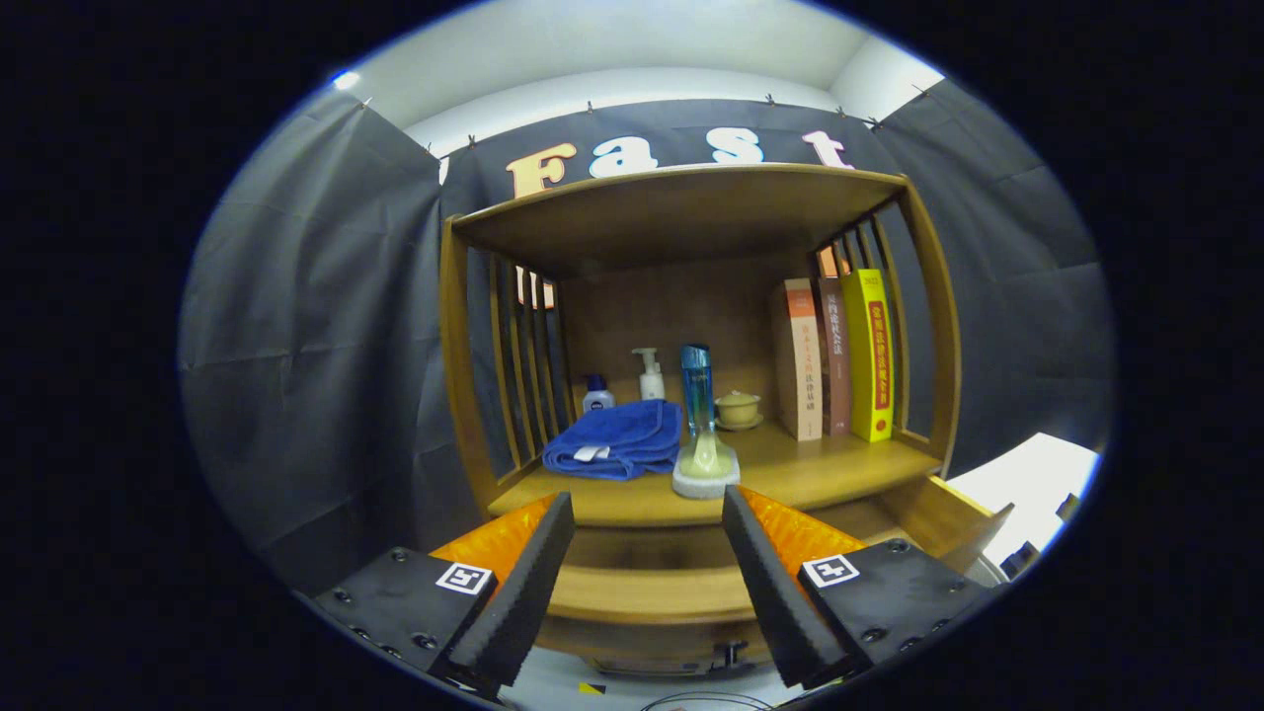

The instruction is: Pull open the drawer, take out the items inside it, and place them on the countertop above the cabinet.

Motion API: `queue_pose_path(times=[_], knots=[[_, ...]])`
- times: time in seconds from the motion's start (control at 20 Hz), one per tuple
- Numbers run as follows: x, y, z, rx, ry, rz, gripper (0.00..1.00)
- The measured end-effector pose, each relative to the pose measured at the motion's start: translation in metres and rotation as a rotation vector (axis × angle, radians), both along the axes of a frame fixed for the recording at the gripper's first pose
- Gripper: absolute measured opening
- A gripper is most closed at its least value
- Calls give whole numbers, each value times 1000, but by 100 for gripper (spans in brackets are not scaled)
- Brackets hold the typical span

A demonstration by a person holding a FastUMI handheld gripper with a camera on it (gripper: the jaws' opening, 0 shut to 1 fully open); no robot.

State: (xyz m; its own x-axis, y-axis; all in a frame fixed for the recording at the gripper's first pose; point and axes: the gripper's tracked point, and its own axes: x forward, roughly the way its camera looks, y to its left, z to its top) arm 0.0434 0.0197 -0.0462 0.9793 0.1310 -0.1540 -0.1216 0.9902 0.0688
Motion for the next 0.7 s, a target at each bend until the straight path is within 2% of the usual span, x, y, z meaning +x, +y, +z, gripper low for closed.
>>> queue_pose_path(times=[0.3,0.7], knots=[[-46,-7,-36,-63,-18,-9,98],[-57,-12,-81,-121,-8,-16,99]])
